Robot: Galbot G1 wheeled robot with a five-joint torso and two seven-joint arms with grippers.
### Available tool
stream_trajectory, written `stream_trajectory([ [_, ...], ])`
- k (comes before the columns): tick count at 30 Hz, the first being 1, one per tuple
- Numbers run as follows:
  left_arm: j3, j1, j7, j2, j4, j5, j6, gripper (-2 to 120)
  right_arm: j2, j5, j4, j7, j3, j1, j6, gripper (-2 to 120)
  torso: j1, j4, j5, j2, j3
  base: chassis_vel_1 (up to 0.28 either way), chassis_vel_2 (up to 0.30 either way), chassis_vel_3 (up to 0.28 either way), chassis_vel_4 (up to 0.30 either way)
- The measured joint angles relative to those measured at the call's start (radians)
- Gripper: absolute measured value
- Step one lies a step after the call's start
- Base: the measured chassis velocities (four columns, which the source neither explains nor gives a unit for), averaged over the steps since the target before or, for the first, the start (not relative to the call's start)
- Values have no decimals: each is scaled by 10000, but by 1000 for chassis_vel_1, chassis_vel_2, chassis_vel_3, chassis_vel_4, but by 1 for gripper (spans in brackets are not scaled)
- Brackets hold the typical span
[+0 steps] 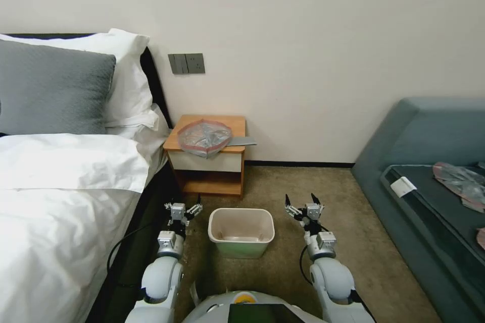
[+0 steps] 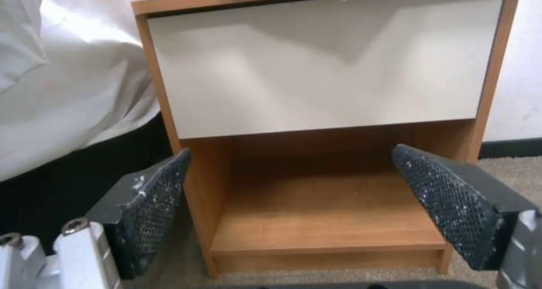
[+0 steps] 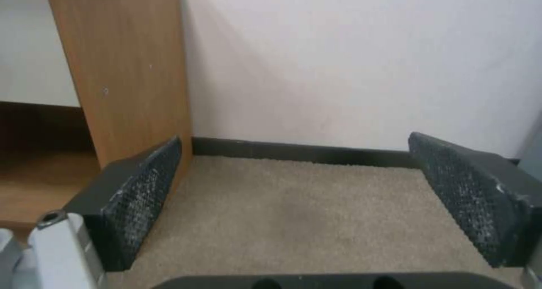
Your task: Pick up the garbage bag from the table and place it over the trash can.
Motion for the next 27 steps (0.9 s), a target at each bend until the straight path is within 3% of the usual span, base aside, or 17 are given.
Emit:
stream_trajectory([
  [5, -12, 25, 0, 2, -32, -8, 0, 93, 27, 0, 178, -7, 10, -85, -10, 100, 0, 1, 1, 0, 1, 0, 0, 0, 0],
  [8, -174, 203, 7, 50, -505, -244, 4, 97, 137, 4, 779, -96, 73, -341, -40, 100, 0, -1, -2, 0, 0, 0, 0, 0, 0],
  [11, -553, 628, 57, 162, -1584, -786, 28, 100, 340, 16, 1832, -273, 181, -790, -117, 100, 0, 0, -1, 0, 0, 0, 0, 0, 0],
  [16, -895, 1018, 102, 261, -2575, -1285, 53, 100, 518, 33, 2767, -424, 279, -1199, -189, 100, 0, 0, 0, 0, 0, 0, 0, 0, 0],
  [24, -1706, 1933, 218, 500, -4872, -2457, 114, 100, 939, 68, 4924, -785, 502, -2154, -340, 100, -1, 0, -2, 1, -1, 0, 0, 0, 0],
  [27, -1928, 2198, 313, 593, -5073, -2763, 174, 100, 1056, 75, 5074, -882, 565, -2422, -393, 100, 0, 1, 0, 0, 0, 0, 0, 0, 0],
])
